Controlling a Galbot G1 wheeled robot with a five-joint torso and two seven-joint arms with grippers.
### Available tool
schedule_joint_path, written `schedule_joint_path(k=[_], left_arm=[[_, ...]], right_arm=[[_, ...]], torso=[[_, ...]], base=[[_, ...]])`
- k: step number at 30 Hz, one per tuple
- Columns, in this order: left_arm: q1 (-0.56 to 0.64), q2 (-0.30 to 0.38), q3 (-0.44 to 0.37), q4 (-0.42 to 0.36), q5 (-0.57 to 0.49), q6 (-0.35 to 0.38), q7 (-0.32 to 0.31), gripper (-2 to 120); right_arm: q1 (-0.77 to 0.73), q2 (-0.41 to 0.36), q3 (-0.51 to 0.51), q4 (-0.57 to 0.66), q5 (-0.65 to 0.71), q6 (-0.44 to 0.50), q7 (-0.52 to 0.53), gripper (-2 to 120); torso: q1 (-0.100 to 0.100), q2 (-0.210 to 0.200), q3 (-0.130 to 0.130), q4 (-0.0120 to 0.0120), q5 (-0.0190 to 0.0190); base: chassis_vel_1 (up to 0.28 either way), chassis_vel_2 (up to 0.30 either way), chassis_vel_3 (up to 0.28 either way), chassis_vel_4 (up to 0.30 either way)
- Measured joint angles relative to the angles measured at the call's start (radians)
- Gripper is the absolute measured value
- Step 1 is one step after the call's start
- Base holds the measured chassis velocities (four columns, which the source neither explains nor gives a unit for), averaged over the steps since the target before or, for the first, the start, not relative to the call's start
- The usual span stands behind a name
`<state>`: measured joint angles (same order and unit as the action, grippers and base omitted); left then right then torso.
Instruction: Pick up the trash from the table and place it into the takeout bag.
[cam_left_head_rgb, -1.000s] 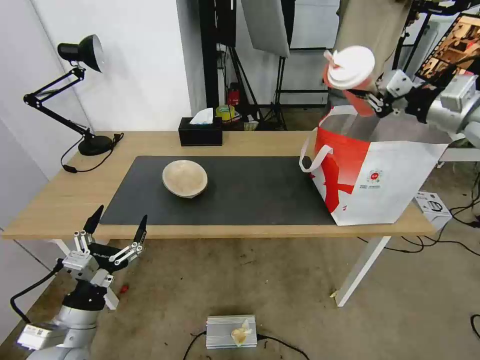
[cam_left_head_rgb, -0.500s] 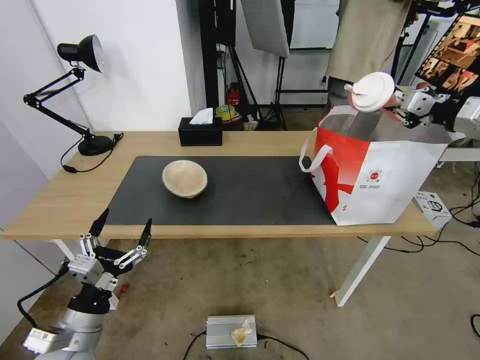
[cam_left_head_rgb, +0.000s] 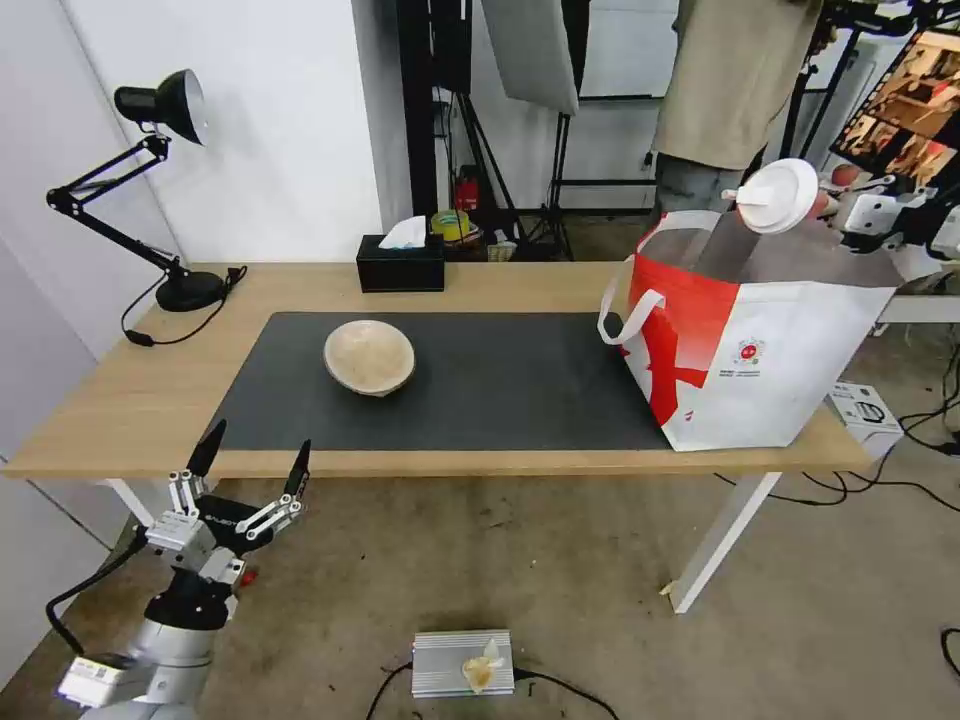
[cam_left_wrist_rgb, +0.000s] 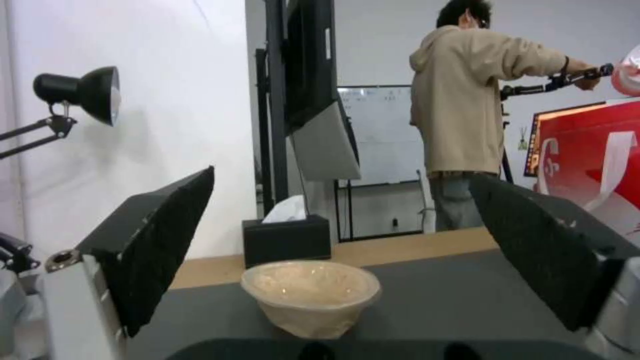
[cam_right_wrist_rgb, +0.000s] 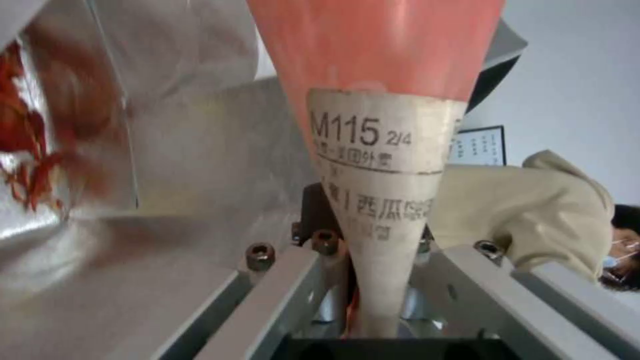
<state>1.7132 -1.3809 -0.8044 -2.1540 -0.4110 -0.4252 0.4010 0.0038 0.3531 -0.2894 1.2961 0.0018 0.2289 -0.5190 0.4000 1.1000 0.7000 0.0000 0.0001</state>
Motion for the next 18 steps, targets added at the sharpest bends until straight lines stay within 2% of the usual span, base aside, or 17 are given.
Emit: schedule_joint_path(k=[7,18], left_arm=[[0.003,-0.001,-0.006,0.007,0.000,-0.004,0.001,100],[0.007,-0.004,-0.013,0.015,-0.002,-0.016,0.001,100]], right_arm=[[0.020,0.038,-0.004,-0.051,-0.069,0.027,-0.017,3],[0.031,0.069,-0.029,-0.073,-0.090,0.029,-0.018,3]], torso=[[0.000,0.000,0.000,0.0000,-0.0001],[0.000,0.000,0.000,0.0000,-0.0002]], base=[[0.000,0.000,0.000,0.000],[0.000,0.000,0.000,0.000]])
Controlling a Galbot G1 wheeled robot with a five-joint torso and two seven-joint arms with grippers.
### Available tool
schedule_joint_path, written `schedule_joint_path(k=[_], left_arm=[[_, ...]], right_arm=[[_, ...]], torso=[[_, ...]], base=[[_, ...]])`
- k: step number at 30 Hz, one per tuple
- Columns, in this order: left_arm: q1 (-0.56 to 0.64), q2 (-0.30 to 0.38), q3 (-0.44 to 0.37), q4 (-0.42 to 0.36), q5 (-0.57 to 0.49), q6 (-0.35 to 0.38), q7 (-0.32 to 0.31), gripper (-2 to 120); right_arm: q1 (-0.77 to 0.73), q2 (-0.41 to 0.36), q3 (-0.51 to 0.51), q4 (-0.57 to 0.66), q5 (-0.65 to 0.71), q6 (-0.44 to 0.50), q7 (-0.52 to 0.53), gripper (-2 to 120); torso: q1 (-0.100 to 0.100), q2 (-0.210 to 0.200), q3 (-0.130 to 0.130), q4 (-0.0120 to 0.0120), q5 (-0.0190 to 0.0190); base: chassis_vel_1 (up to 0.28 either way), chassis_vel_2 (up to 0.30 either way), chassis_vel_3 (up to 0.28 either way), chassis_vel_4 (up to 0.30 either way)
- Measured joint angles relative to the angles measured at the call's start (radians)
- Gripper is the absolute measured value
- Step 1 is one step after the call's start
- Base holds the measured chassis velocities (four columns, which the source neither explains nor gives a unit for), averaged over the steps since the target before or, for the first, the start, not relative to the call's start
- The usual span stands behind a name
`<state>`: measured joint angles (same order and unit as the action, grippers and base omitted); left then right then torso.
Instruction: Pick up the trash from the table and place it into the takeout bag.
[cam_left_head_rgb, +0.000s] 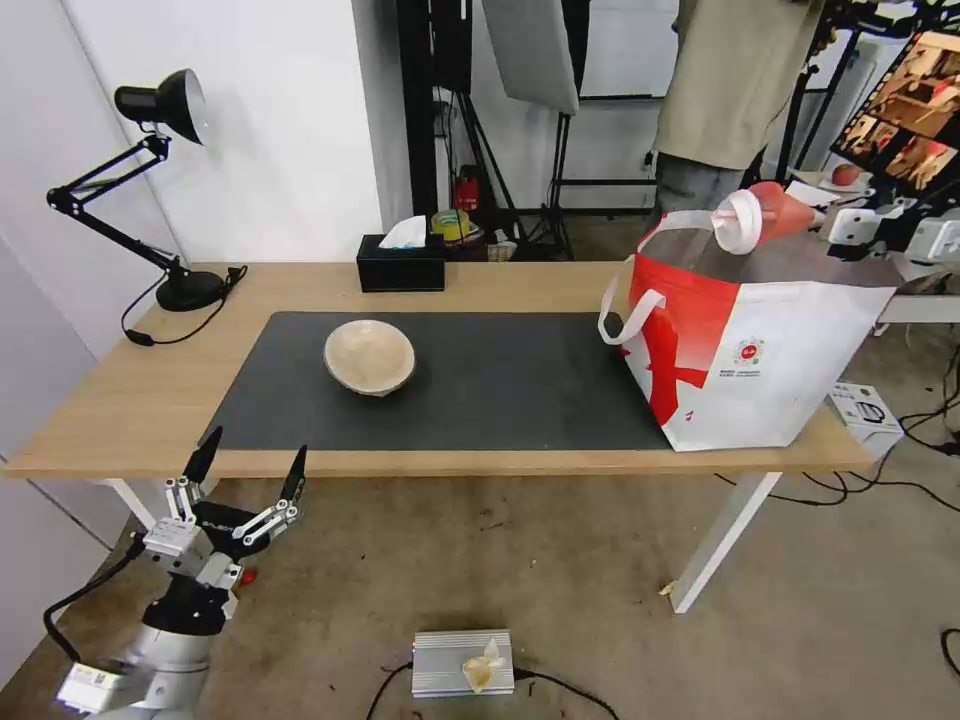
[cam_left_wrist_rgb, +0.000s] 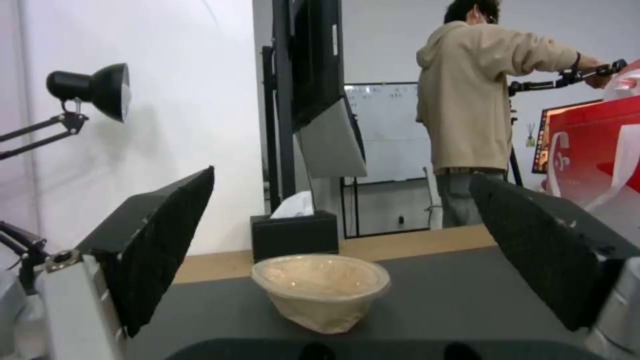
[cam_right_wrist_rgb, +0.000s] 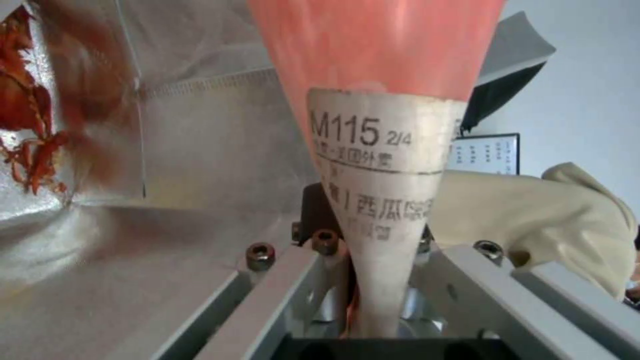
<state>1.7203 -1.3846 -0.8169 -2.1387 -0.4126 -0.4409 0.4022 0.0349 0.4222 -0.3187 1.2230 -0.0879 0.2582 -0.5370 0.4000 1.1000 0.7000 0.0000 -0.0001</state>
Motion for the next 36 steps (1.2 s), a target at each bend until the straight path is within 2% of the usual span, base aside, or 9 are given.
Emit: schedule_joint_path(k=[13,16,17,25,27,29,31,33,36], left_arm=[[-0.001,-0.002,-0.003,0.007,-0.001,-0.005,0.001,100],[-0.003,-0.003,-0.002,0.008,-0.001,-0.005,0.001,100],[-0.003,-0.003,-0.002,0.008,-0.001,-0.005,0.001,100],[0.002,-0.005,-0.002,0.009,-0.001,-0.007,0.001,100],[0.004,-0.005,-0.002,0.009,-0.001,-0.008,0.001,100],[0.004,-0.005,-0.002,0.009,-0.001,-0.008,0.001,100],[0.005,-0.005,-0.002,0.008,-0.001,-0.008,0.001,100],[0.005,-0.005,-0.002,0.008,-0.001,-0.008,0.001,100],[0.006,-0.005,-0.002,0.008,-0.001,-0.008,0.002,100]], right_arm=[[0.012,0.025,-0.014,-0.030,-0.021,0.007,0.006,3],[0.013,0.026,-0.014,-0.032,-0.022,0.008,0.013,16],[0.013,0.026,-0.014,-0.032,-0.022,0.008,0.013,16],[0.004,0.021,-0.015,-0.029,-0.024,0.009,0.024,42],[0.000,0.019,-0.012,-0.028,-0.024,0.009,0.025,54],[-0.002,0.019,-0.011,-0.028,-0.024,0.009,0.025,58],[-0.006,0.018,-0.008,-0.029,-0.027,0.011,0.025,69],[-0.007,0.017,-0.008,-0.029,-0.028,0.011,0.025,72],[-0.009,0.015,-0.005,-0.030,-0.031,0.014,0.025,88]], torso=[[0.000,0.000,0.000,0.0000,0.0000],[0.000,0.000,0.000,0.0000,0.0000],[0.000,0.000,0.000,0.0000,0.0000],[0.000,0.000,0.000,0.0000,0.0000],[0.000,0.000,0.000,0.0000,0.0000],[0.000,0.000,0.000,0.0000,0.0000],[0.000,0.000,0.000,0.0000,0.0000],[0.000,0.000,0.000,0.0000,0.0000],[0.000,0.000,0.000,0.0000,0.0000]], base=[[0.000,0.000,0.000,0.000],[0.000,0.000,0.000,0.000],[0.000,0.000,0.000,0.000],[0.000,0.000,0.000,0.000],[0.000,0.000,0.000,0.000],[0.000,0.000,0.000,0.000],[0.000,0.000,0.000,0.000],[0.000,0.000,0.000,0.000],[0.000,0.000,0.000,0.000]])
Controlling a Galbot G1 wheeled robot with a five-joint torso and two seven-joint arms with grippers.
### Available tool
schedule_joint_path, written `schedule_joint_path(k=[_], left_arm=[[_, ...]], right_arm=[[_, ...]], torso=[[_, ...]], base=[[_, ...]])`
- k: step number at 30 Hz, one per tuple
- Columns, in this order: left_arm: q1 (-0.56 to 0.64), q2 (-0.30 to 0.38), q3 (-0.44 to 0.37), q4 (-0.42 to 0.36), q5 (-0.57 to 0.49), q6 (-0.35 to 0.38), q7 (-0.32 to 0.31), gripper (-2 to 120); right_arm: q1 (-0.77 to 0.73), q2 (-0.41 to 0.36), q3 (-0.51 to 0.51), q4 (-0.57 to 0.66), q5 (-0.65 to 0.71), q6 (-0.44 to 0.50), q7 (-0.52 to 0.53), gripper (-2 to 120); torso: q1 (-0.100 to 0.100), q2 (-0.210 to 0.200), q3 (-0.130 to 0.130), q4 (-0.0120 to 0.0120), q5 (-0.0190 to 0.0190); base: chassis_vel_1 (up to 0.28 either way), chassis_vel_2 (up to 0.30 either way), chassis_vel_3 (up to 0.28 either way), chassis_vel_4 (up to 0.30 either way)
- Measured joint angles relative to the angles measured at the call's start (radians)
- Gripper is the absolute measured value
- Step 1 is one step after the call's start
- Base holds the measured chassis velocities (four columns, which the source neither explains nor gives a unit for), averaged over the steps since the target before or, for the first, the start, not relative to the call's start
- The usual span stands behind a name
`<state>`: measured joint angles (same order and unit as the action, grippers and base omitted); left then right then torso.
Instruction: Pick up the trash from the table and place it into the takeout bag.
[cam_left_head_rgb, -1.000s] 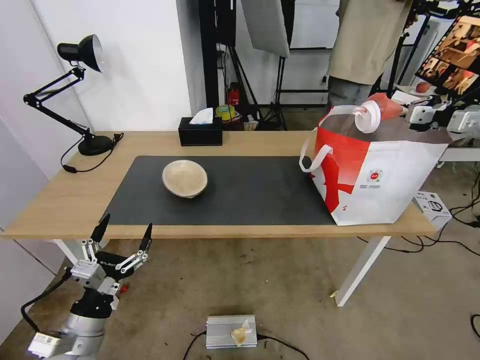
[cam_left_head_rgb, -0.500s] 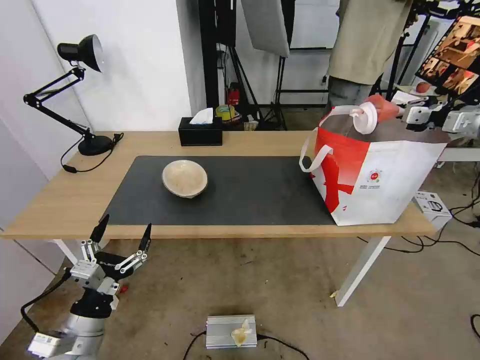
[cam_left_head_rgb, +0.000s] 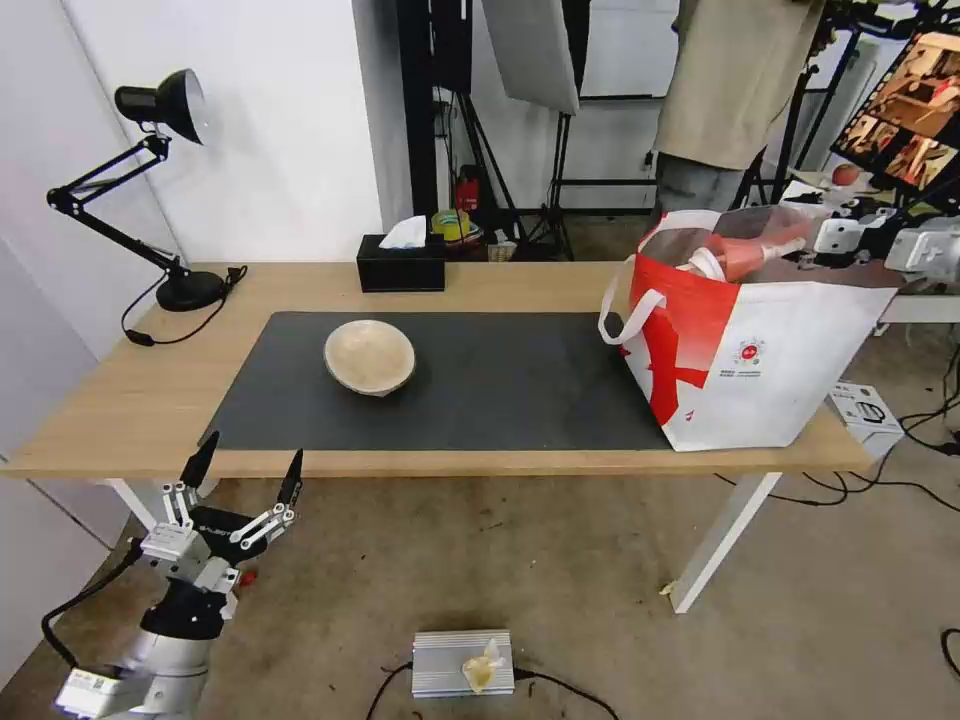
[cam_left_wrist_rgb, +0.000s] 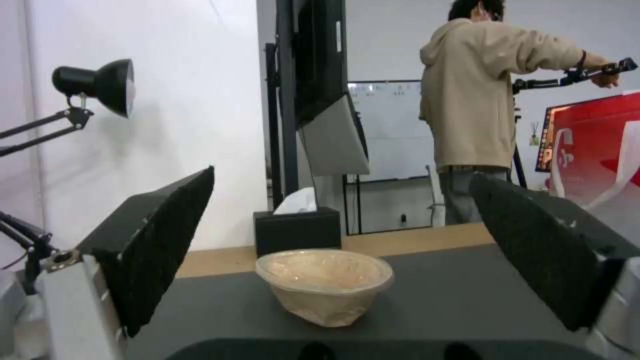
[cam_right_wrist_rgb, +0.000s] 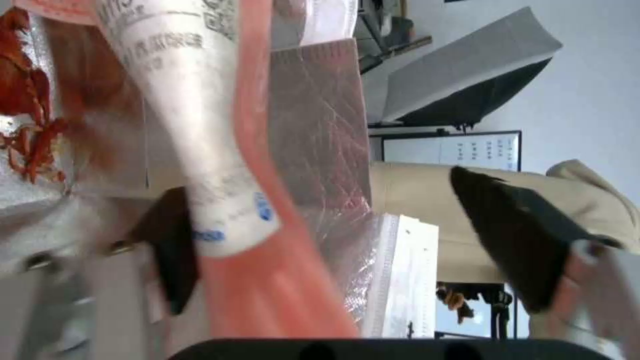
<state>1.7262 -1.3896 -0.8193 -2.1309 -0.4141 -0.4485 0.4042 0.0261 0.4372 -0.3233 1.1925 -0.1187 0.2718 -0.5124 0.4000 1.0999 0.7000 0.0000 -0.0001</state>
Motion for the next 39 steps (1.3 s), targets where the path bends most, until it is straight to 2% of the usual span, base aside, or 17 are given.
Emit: schedule_joint_path(k=[1,3,8,15,23,30,39], left_arm=[[0.000,0.000,0.000,0.000,0.000,0.000,0.000,100],[0.000,0.000,0.001,-0.001,0.000,0.000,0.000,100],[0.000,-0.001,0.004,-0.004,0.001,0.000,0.001,100],[0.000,-0.001,0.003,-0.002,0.000,0.000,0.001,100],[-0.002,-0.011,0.011,-0.005,0.000,0.005,0.001,100],[-0.005,-0.016,0.018,-0.003,0.004,0.007,0.001,100],[-0.005,-0.015,0.012,0.003,0.004,0.007,0.001,100]], right_arm=[[0.000,0.000,0.000,0.000,0.000,0.000,0.000,88],[0.000,-0.001,0.001,-0.001,0.000,0.001,0.000,97],[0.000,-0.002,0.002,-0.003,-0.001,0.001,-0.001,108],[0.001,-0.007,0.002,-0.003,0.000,0.002,-0.014,114],[0.010,-0.013,0.003,-0.002,0.006,0.003,-0.019,112],[0.022,-0.014,0.003,0.005,0.012,0.003,-0.020,100],[0.031,-0.007,0.000,0.021,0.036,-0.009,-0.018,100]], torso=[[0.000,0.000,0.000,0.0000,0.0000],[0.000,0.000,0.000,0.0000,0.0001],[0.000,0.000,0.000,0.0000,0.0001],[0.000,0.000,0.000,-0.0001,0.0001],[0.000,0.000,0.000,0.0000,0.0001],[0.000,0.000,0.000,0.0000,0.0000],[0.000,0.000,0.000,0.0000,0.0001]], base=[[0.000,0.000,0.000,0.000],[0.000,0.000,0.000,0.000],[0.000,0.000,0.000,0.000],[0.000,0.000,0.000,0.000],[0.000,0.000,0.000,0.000],[0.000,0.000,0.000,0.000],[0.000,0.000,0.000,0.000]])
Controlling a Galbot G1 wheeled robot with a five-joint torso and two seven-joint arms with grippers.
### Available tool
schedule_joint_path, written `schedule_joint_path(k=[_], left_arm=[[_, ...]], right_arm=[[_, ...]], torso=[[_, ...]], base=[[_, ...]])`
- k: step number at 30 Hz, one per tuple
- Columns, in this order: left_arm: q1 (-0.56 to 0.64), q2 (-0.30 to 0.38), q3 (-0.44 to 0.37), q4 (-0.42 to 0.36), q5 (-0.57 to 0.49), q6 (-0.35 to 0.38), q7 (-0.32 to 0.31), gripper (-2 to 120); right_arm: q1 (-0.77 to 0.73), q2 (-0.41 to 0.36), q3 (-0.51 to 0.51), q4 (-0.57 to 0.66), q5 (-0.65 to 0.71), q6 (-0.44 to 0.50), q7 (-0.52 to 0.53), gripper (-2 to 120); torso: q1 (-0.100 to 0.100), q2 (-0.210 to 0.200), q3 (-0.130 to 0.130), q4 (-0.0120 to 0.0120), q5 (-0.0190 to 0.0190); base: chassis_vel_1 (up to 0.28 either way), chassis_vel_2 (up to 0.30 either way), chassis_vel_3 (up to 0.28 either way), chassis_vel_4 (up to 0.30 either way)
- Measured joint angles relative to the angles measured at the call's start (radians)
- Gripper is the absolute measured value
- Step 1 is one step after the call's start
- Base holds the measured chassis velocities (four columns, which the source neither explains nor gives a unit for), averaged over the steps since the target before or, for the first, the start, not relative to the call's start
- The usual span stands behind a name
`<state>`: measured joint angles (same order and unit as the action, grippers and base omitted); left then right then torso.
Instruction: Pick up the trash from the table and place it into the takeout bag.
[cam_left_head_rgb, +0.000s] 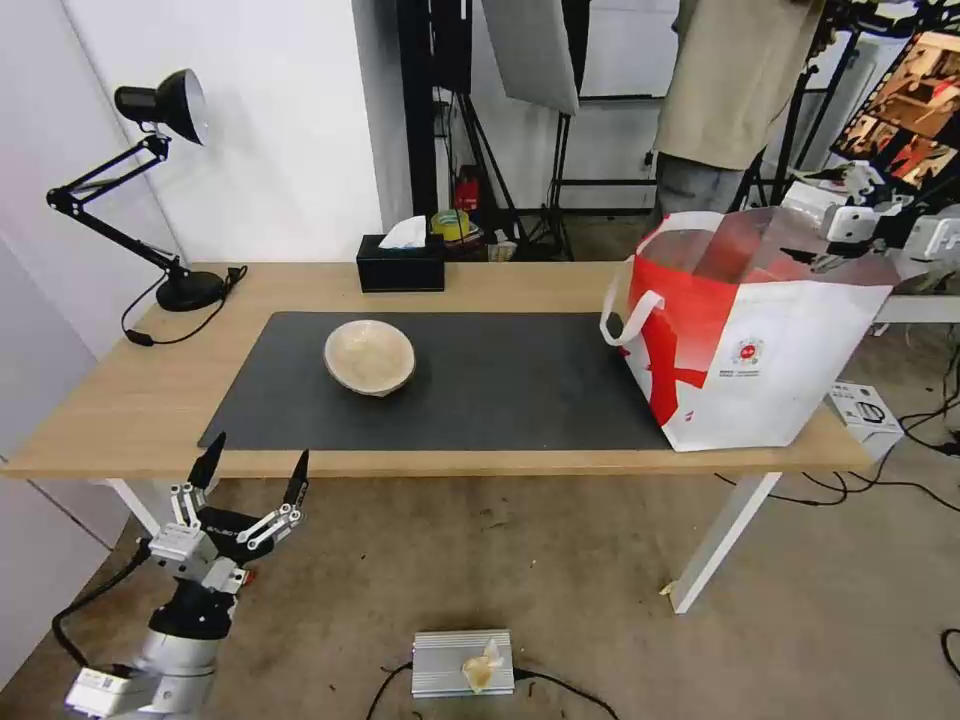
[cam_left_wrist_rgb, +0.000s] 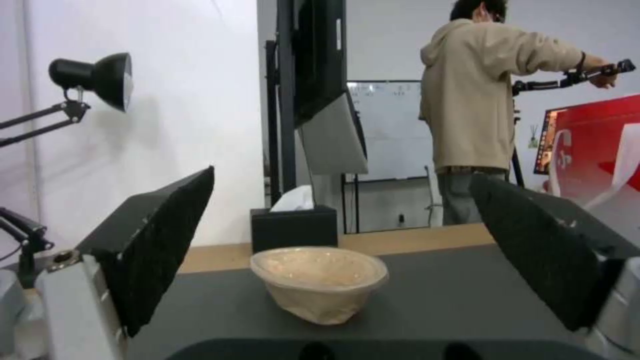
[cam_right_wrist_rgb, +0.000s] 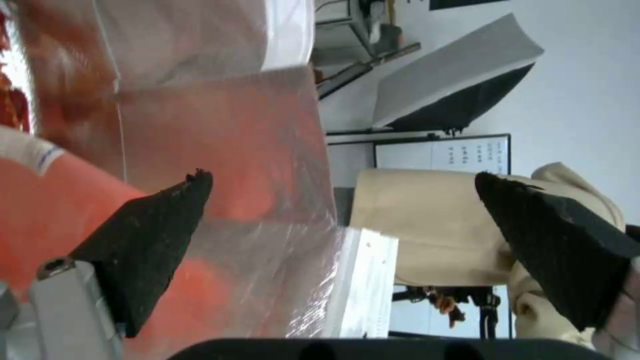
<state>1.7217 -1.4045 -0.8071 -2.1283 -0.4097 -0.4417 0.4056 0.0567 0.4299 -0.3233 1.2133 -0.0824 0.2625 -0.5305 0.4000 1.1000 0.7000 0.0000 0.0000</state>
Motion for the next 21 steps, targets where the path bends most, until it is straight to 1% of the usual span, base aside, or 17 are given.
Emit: schedule_joint_path(k=[9,13,14,16,18,21], left_arm=[[-0.003,0.000,0.000,0.000,0.001,0.000,0.000,100],[-0.004,0.000,-0.002,-0.006,0.001,0.000,0.000,100],[-0.004,0.000,-0.002,-0.006,0.001,0.000,0.000,100],[-0.004,0.006,-0.008,-0.018,-0.001,0.006,-0.002,100],[-0.003,0.007,-0.009,-0.021,-0.002,0.007,-0.003,100],[0.005,0.012,-0.016,-0.032,-0.005,0.010,-0.005,100]], right_arm=[[0.021,-0.003,-0.003,0.020,0.020,-0.009,-0.001,100],[0.021,-0.022,-0.002,0.057,0.107,-0.042,0.005,100],[0.021,-0.022,-0.002,0.057,0.107,-0.042,0.005,100],[0.005,-0.048,0.006,0.119,0.201,-0.084,0.021,100],[0.000,-0.055,0.009,0.135,0.223,-0.094,0.025,100],[-0.059,-0.106,0.042,0.250,0.361,-0.168,0.074,100]], torso=[[0.000,0.000,0.000,0.0000,0.0000],[0.000,0.000,0.000,0.0000,0.0000],[0.000,0.000,0.000,0.0000,0.0000],[0.000,0.000,0.000,-0.0001,-0.0001],[0.000,0.000,0.000,0.0000,0.0000],[0.000,0.000,0.000,0.0000,0.0000]], base=[[0.000,0.000,0.000,0.000],[0.000,0.000,0.000,0.000],[0.000,0.000,0.000,0.000],[0.000,0.000,0.000,0.000],[0.000,0.000,0.000,0.000],[0.000,0.000,0.000,0.000]])
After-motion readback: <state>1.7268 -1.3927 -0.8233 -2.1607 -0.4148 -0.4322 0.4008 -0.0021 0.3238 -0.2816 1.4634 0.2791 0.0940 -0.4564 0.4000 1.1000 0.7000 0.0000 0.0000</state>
